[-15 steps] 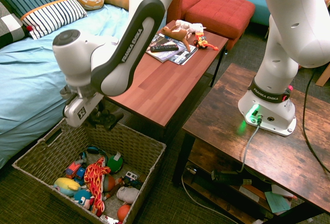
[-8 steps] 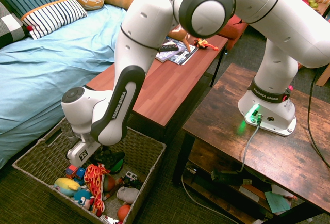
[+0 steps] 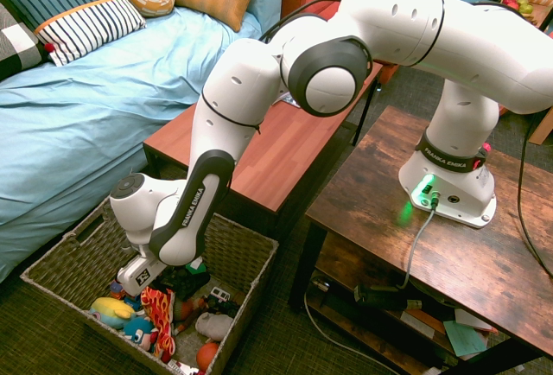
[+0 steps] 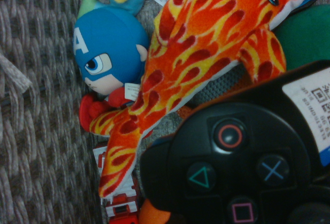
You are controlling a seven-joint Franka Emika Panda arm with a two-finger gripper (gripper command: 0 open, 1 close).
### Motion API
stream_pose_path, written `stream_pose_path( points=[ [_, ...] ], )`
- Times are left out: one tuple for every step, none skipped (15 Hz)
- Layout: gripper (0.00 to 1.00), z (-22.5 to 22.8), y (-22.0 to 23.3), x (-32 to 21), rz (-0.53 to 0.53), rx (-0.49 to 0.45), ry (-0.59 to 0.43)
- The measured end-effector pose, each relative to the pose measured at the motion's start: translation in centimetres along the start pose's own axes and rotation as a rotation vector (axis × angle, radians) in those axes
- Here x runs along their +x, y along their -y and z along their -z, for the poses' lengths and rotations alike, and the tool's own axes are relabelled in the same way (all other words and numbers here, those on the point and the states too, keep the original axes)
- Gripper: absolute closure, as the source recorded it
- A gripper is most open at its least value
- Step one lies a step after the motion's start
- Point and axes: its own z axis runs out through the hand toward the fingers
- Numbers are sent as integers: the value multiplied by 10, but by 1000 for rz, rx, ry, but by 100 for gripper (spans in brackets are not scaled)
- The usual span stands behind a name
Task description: Put the gamepad in the basket
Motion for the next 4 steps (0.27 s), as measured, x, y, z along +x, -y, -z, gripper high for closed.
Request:
stream_pose_path(
  points=[
    [0,0,0,-1,0,0,0],
    [0,0,0,-1,0,0,1],
    [0,0,0,-2,-1,0,2],
    [0,0,0,-2,-3,0,4]
  ],
)
